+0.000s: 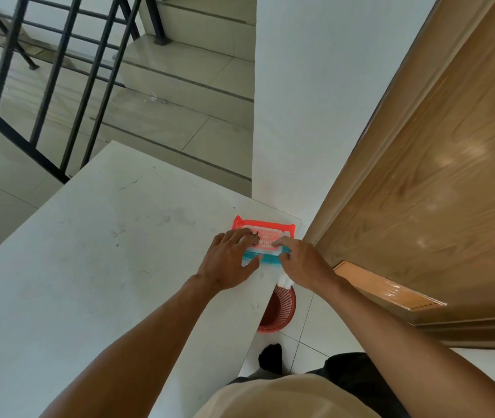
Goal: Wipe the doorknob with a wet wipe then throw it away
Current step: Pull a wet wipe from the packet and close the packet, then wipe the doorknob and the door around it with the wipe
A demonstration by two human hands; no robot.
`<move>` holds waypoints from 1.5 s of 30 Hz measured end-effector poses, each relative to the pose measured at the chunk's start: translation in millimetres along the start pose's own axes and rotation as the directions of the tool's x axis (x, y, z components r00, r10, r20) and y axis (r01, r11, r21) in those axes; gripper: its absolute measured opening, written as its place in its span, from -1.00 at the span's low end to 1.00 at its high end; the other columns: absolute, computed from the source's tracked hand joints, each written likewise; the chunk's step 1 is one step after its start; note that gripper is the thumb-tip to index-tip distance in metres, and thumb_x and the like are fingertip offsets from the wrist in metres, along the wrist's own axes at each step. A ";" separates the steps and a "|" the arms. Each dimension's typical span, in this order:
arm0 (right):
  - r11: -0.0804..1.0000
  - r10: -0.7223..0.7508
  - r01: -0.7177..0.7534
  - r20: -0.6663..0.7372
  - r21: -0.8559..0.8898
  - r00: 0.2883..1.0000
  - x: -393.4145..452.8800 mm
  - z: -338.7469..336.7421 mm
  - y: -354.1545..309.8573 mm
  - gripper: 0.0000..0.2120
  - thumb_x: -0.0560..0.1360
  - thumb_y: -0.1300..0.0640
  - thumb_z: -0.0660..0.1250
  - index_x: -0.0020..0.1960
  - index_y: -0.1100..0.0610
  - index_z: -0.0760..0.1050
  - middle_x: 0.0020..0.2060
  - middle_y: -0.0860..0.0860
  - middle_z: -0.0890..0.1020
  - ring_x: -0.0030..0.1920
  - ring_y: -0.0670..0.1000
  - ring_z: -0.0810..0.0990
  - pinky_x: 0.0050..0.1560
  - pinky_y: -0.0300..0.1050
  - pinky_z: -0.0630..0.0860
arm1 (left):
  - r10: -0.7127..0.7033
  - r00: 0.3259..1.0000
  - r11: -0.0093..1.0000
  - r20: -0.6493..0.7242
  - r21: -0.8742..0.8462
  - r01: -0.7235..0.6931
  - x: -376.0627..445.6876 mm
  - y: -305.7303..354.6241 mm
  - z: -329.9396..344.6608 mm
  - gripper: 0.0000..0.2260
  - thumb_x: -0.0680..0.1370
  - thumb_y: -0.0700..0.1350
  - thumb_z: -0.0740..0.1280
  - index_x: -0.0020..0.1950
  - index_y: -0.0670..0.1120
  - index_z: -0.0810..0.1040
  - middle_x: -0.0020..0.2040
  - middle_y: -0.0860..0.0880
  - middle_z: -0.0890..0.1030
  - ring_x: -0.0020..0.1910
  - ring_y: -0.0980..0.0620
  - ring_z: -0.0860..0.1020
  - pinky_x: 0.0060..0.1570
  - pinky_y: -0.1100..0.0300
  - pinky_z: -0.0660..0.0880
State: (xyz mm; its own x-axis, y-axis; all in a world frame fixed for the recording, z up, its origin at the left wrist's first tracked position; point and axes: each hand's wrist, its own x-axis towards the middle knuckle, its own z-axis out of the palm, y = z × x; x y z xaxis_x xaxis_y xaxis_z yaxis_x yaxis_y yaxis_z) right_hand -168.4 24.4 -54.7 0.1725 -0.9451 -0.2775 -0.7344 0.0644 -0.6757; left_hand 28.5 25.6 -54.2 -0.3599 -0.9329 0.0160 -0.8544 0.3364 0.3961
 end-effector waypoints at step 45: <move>0.480 0.784 0.265 -0.544 0.836 0.299 -190.2 -310.0 173.2 -0.78 0.49 0.05 0.43 -0.07 0.15 0.43 -0.27 0.06 0.50 -0.30 -0.02 0.46 -0.26 -0.13 0.44 | 0.314 0.817 0.204 0.483 -0.875 0.439 182.7 456.5 39.9 -0.88 0.56 -0.19 0.34 -0.17 -0.15 0.49 -0.10 -0.15 0.59 -0.13 -0.01 0.57 -0.30 0.28 0.55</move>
State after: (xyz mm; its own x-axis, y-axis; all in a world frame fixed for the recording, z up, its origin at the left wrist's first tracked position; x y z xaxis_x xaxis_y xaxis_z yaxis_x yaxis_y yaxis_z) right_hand -531.9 116.0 92.9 -0.8812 -0.4068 -0.2407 0.2426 0.0479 -0.9689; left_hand -442.3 13.9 92.9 -0.7433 -0.5946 -0.3065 -0.0040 -0.4542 0.8909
